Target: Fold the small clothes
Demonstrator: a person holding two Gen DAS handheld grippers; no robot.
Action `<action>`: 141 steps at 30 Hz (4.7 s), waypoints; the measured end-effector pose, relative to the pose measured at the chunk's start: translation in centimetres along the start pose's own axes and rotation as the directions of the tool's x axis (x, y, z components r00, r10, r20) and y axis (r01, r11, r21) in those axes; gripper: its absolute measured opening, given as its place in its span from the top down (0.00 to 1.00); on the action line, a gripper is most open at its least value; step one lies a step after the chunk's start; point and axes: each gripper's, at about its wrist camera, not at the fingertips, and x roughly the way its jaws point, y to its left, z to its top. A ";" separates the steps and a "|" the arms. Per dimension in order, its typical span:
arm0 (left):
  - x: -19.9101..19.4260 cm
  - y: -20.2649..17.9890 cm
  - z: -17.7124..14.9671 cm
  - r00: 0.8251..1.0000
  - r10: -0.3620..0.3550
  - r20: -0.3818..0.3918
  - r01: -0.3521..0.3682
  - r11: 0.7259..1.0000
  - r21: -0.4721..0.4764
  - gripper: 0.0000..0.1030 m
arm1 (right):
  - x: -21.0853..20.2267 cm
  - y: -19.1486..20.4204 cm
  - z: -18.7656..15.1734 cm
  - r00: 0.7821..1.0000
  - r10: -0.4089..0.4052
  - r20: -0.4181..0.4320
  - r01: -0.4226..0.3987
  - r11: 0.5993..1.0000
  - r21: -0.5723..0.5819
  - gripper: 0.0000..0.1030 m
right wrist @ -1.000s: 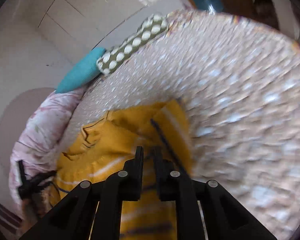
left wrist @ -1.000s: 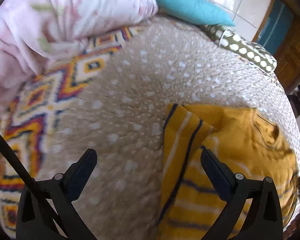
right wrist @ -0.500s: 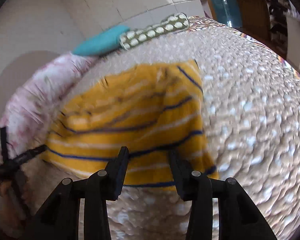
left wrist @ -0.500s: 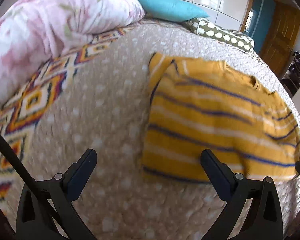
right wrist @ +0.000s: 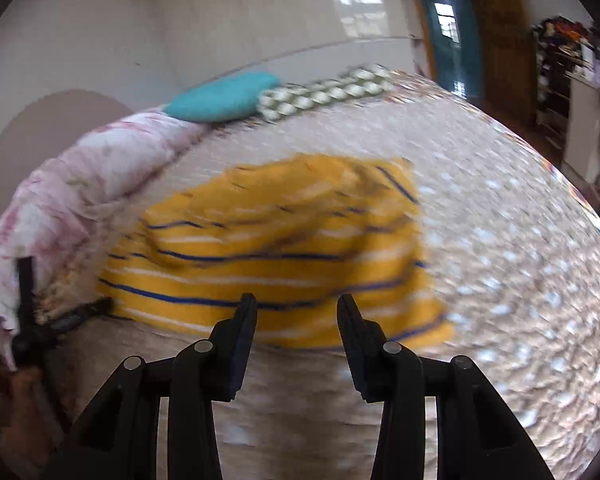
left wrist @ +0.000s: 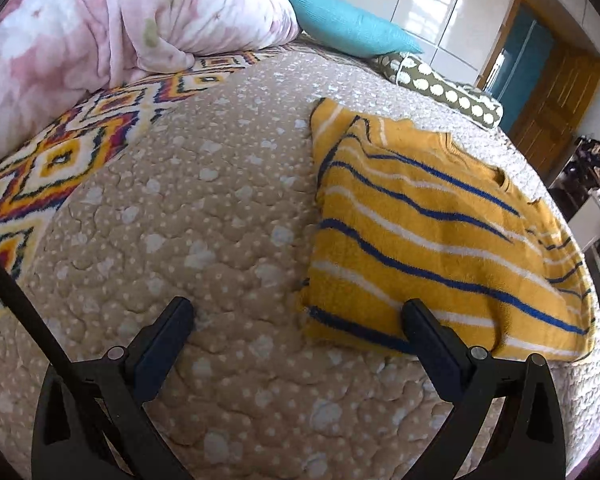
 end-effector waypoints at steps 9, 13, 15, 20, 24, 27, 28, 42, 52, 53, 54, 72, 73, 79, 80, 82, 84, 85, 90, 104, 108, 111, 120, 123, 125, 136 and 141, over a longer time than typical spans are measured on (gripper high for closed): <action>-7.9 3.1 -1.6 0.998 -0.012 0.069 0.018 0.997 -0.076 0.00 | 10.8 11.2 2.3 0.969 0.151 -0.198 -0.179 0.975 -0.134 0.66; -10.4 5.6 -2.4 0.987 0.125 0.101 -0.116 0.989 -0.090 0.00 | 16.1 14.4 1.1 0.934 0.188 -0.305 -0.232 0.966 -0.113 0.65; -10.8 6.7 -2.7 0.984 0.147 0.099 -0.136 0.984 -0.113 0.00 | 16.4 15.9 0.3 0.934 0.182 -0.309 -0.230 0.965 -0.129 0.62; -11.4 8.4 -2.9 0.984 0.138 0.116 -0.117 0.978 -0.172 0.00 | 15.2 18.1 -1.1 0.942 0.138 -0.305 -0.214 0.949 -0.233 0.57; -11.5 7.3 -2.8 0.989 0.098 0.113 -0.081 0.986 -0.144 0.00 | 13.5 17.3 -1.5 0.940 0.188 -0.286 -0.251 0.947 -0.200 0.57; -11.6 5.7 -3.1 0.986 0.109 0.125 -0.097 0.990 -0.097 0.00 | 11.5 15.8 -1.8 0.938 0.220 -0.268 -0.270 0.948 -0.169 0.57; -11.5 5.2 -3.2 0.985 0.115 0.126 -0.105 0.991 -0.080 0.00 | 10.9 15.4 -2.0 0.940 0.215 -0.263 -0.267 0.947 -0.178 0.57; -7.6 2.8 -5.4 0.987 0.158 0.023 -0.158 0.987 -0.003 0.00 | 0.8 -1.9 -2.4 0.986 -0.098 -0.136 0.094 0.995 -0.037 0.45; -6.4 1.0 -6.3 0.963 0.265 0.053 -0.270 0.957 0.108 0.00 | 1.1 -12.0 -4.5 0.994 0.091 -0.054 -0.056 0.885 0.462 0.36; -6.9 0.9 -6.0 0.971 0.233 0.051 -0.237 0.966 0.101 0.00 | 1.3 -12.4 -4.2 0.994 0.100 -0.034 -0.072 0.875 0.478 0.35; -7.5 0.7 -5.6 0.981 0.184 0.058 -0.188 0.978 0.089 0.00 | 1.6 -12.6 -3.8 0.994 0.110 -0.014 -0.089 0.867 0.490 0.34; 2.3 -7.2 4.2 0.990 0.121 -0.077 -0.109 0.983 0.146 0.20 | 9.1 -11.4 2.4 0.997 0.057 -0.053 -0.026 0.884 0.467 0.74; 1.5 -7.6 4.1 0.989 0.137 -0.057 -0.127 0.982 0.143 0.20 | 9.2 -11.0 2.7 0.997 0.047 -0.058 -0.016 0.896 0.444 0.75; -2.1 -13.0 3.3 0.995 0.069 0.070 -0.084 0.965 0.250 0.20 | 9.2 -9.2 3.8 0.996 -0.033 -0.087 0.061 0.939 0.337 0.78; -1.4 -14.2 3.0 0.998 0.054 0.038 -0.063 0.957 0.285 0.20 | 9.2 -9.3 3.8 0.995 -0.033 -0.089 0.062 0.938 0.342 0.79; 1.1 -15.4 2.6 0.997 0.074 -0.028 -0.062 0.949 0.309 0.20 | 9.0 -9.4 3.9 0.996 -0.028 -0.087 0.057 0.937 0.346 0.80; 3.6 -15.6 2.1 0.990 0.115 -0.080 -0.084 0.945 0.316 0.21 | 8.3 -9.1 4.0 0.996 -0.027 -0.081 0.053 0.943 0.329 0.83; 4.2 -16.0 1.6 0.989 0.133 -0.060 -0.106 0.937 0.333 0.20 | 7.8 -8.9 4.1 0.997 -0.029 -0.077 0.052 0.948 0.314 0.83; 4.0 -16.2 1.0 0.992 0.130 -0.004 -0.120 0.927 0.356 0.20 | 6.6 -5.7 6.5 0.998 -0.047 -0.051 0.056 0.977 0.205 0.85; -11.3 1.3 -1.0 0.996 -0.027 0.085 0.026 1.000 0.016 0.24 | 11.2 11.9 10.0 0.991 0.118 -0.066 -0.117 0.993 0.031 0.85; -10.8 6.5 -1.7 0.998 -0.025 0.058 0.032 0.991 -0.126 0.24 | 14.9 18.1 7.3 0.975 0.160 -0.157 -0.173 0.982 -0.078 0.86; -10.0 8.6 -2.0 0.999 -0.027 0.034 0.033 0.982 -0.185 0.24 | 16.9 21.5 4.7 0.958 0.139 -0.253 -0.188 0.965 -0.185 0.86; -9.8 10.1 -2.3 0.997 -0.052 0.051 0.063 0.969 -0.240 0.24 | 16.7 23.1 3.3 0.913 0.263 -0.311 -0.339 0.914 -0.222 0.44; -9.9 10.2 -2.0 0.997 -0.058 0.055 0.070 0.968 -0.242 0.24 | 14.1 22.4 3.4 0.862 0.378 -0.337 -0.452 0.875 -0.176 0.44; -9.6 10.0 -1.6 0.997 -0.060 0.056 0.071 0.968 -0.239 0.24 | 11.9 21.2 4.0 0.854 0.421 -0.306 -0.482 0.861 -0.161 0.44; -5.4 2.0 4.2 0.997 -0.042 0.057 0.045 0.997 -0.055 0.24 | 12.7 14.0 6.3 0.979 0.072 -0.190 -0.108 0.976 -0.191 0.65; 0.4 0.5 4.2 0.995 0.083 -0.063 -0.082 0.996 0.027 0.30 | 14.8 12.2 4.9 0.971 0.069 -0.227 -0.107 0.982 -0.158 0.73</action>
